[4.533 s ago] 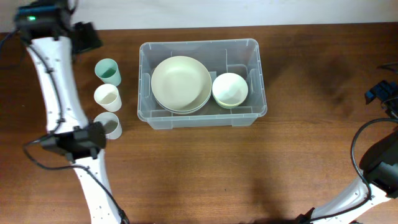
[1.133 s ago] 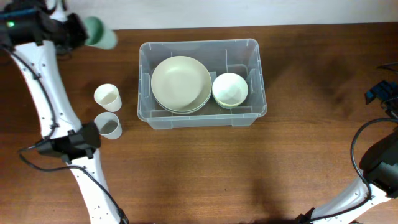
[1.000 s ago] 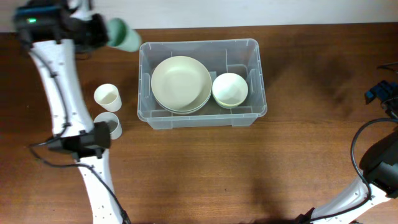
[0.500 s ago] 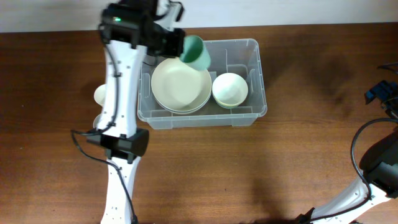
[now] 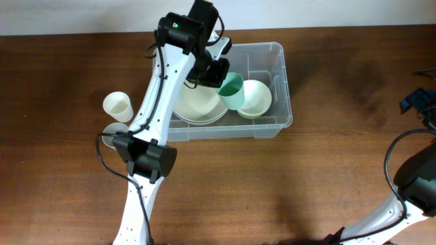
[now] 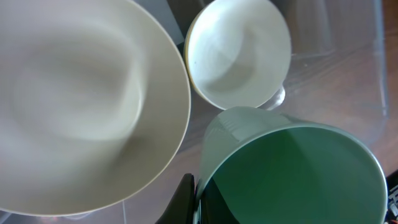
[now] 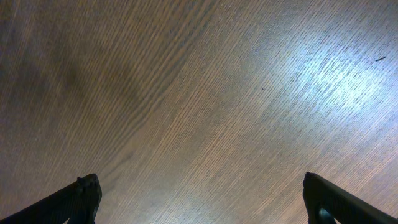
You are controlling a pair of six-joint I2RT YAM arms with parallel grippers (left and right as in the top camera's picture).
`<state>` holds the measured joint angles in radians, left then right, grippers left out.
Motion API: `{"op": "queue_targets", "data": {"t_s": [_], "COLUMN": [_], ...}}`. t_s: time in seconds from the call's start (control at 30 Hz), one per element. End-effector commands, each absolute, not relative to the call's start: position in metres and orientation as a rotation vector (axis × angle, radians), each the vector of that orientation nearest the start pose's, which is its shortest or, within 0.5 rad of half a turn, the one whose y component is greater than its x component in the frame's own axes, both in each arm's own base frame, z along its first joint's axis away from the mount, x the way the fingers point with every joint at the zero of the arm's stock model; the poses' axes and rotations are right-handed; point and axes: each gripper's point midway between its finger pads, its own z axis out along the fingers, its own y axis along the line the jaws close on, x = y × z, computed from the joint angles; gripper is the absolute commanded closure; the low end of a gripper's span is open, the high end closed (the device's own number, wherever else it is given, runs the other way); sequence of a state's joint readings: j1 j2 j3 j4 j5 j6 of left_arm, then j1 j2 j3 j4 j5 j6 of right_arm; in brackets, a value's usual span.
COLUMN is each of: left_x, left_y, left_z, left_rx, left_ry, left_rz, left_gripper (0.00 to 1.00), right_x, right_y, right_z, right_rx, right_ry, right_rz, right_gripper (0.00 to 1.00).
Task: Pack container
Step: 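Lower the green cup into the container and open the left gripper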
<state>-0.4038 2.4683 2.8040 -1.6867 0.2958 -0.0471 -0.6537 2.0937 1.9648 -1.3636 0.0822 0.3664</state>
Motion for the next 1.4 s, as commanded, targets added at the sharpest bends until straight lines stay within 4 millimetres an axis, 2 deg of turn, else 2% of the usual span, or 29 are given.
{"op": "queue_targets", "data": {"t_s": [0.0,0.23,0.47,0.63,0.87,1.03,1.27,1.37], "left_x": [0.425,0.408,0.396,0.398,0.402,0.409,0.415,0.416], "left_y": [-0.238,-0.249,-0.261,-0.259,-0.259,-0.259,-0.256,-0.257], "left_z": [0.184,0.161,0.148,0.131,0.114,0.112,0.111,0.111], "left_rx": [0.606,0.698,0.757,0.778,0.775,0.772,0.767,0.766], "left_ry": [2.901,2.974,3.003,3.018,3.027,3.005,2.985,2.980], "left_rz": [-0.486,-0.471,-0.462,-0.366,-0.352,-0.329,-0.284,-0.285], "left_gripper": [0.99,0.99,0.99,0.99,0.99,0.98,0.86,0.84], "right_x": [0.324,0.324,0.324,0.324,0.324,0.324,0.324,0.324], "right_y": [-0.269,-0.269,-0.269,-0.269,-0.269,-0.269,-0.269,-0.269], "right_z": [0.127,0.127,0.127,0.127,0.127,0.127,0.127,0.127], "right_rx": [1.516,1.516,1.516,1.516,1.516,1.516,1.516,1.516], "right_ry": [2.670,2.670,2.670,2.670,2.670,2.670,2.670,2.670], "right_rz": [-0.155,-0.155,-0.155,-0.155,-0.155,-0.155,-0.155,-0.155], "right_gripper": [0.01,0.01,0.01,0.01,0.01,0.01,0.01,0.01]}}
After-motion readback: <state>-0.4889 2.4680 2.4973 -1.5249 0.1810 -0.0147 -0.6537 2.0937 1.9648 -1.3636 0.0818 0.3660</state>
